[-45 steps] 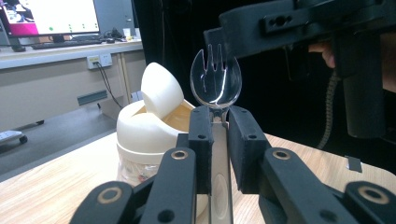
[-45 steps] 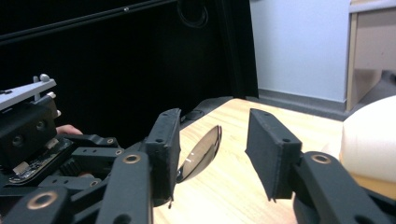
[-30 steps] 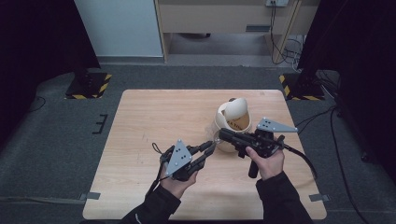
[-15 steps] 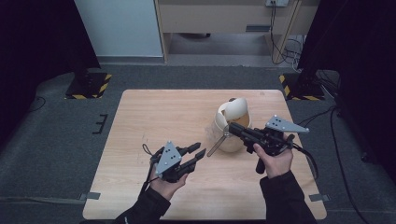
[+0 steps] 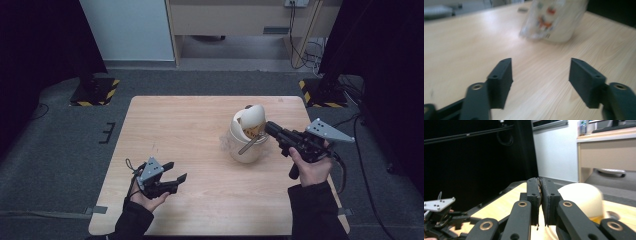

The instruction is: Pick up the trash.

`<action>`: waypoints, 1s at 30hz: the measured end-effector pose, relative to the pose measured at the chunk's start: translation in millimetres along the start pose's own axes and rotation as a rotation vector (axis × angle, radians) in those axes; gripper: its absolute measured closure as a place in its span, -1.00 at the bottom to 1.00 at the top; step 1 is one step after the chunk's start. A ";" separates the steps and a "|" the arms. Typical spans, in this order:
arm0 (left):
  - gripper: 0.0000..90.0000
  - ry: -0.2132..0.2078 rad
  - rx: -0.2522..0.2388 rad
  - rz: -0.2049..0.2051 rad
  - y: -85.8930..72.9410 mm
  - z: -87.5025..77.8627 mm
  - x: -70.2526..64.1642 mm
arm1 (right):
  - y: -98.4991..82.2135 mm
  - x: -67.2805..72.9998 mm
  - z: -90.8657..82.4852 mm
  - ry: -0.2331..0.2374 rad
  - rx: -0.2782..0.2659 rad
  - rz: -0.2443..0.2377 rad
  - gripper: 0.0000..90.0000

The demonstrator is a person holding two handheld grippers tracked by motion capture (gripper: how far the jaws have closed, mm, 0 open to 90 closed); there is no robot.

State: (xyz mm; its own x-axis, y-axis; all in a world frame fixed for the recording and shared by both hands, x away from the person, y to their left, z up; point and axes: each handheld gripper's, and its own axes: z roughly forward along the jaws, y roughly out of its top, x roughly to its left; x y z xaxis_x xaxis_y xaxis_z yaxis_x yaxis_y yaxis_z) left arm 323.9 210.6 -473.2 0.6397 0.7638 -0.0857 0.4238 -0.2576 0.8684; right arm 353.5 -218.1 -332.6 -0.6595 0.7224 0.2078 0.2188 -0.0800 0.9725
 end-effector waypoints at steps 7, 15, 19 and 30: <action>-0.54 0.068 0.119 -0.059 -20.8 6.4 27.4 | 6.1 -14.5 -3.9 -0.064 -0.036 -0.031 0.90; -0.66 0.107 0.220 -0.037 -29.8 17.0 41.2 | 9.8 -27.9 -2.3 -0.134 -0.050 -0.074 0.90; -0.70 0.121 0.235 -0.035 -30.5 20.1 42.8 | 9.0 -32.3 1.8 -0.156 -0.050 -0.087 0.90; -0.72 0.105 0.261 -0.035 -31.6 23.4 41.7 | 3.8 -47.6 6.8 -0.232 -0.061 -0.115 0.90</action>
State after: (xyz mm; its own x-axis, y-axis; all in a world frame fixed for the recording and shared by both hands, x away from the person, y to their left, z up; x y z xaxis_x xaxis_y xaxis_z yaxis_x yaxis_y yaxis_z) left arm 352.1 236.8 -515.6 0.5578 0.8284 -0.0511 0.6041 -0.3630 0.7094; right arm 390.7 -248.1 -339.5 -0.4938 0.8666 0.0723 0.1030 -0.0243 0.9944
